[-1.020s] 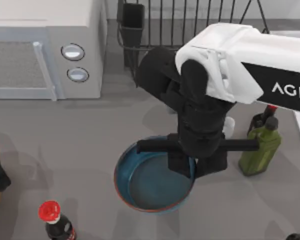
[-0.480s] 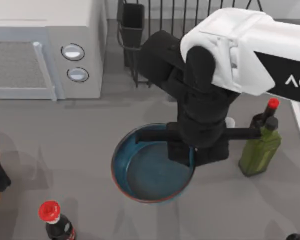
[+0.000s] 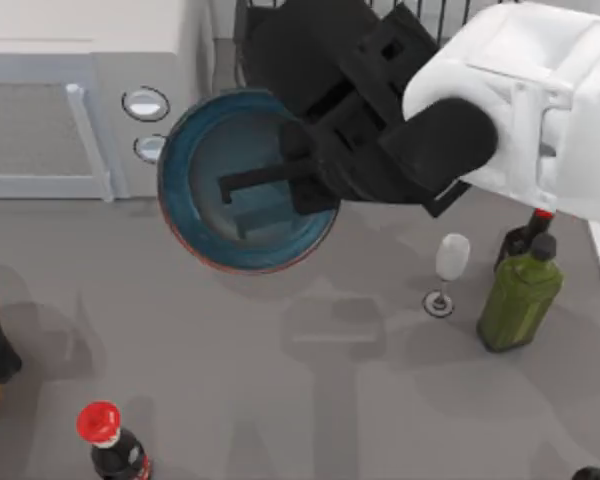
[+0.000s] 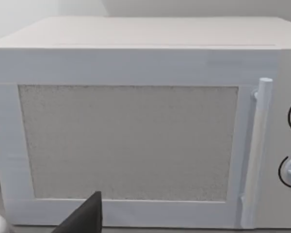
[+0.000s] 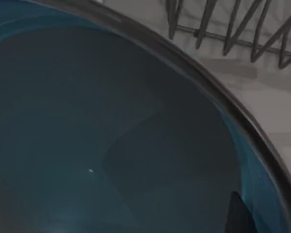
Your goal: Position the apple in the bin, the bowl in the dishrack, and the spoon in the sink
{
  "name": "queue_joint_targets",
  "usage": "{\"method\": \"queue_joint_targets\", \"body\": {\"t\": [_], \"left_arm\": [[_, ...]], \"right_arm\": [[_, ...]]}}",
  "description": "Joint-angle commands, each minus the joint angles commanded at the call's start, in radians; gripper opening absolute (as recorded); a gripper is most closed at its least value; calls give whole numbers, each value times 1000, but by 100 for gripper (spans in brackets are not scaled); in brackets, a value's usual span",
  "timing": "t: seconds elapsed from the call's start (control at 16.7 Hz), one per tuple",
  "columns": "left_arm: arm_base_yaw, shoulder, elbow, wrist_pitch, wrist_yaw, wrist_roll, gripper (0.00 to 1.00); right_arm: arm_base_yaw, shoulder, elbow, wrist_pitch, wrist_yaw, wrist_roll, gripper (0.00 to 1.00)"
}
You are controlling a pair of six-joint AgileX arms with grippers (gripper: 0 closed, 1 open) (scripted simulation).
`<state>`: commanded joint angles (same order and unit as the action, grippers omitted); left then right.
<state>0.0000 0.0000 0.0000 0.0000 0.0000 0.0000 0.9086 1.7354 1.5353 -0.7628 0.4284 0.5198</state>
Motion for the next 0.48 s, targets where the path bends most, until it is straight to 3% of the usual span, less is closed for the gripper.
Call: {"method": "queue_joint_targets", "body": {"t": [0.48], "left_arm": [[0, 0, 0, 0, 0, 0, 100]], "right_arm": [[104, -225, -73, 598, 504, -382, 0]]}}
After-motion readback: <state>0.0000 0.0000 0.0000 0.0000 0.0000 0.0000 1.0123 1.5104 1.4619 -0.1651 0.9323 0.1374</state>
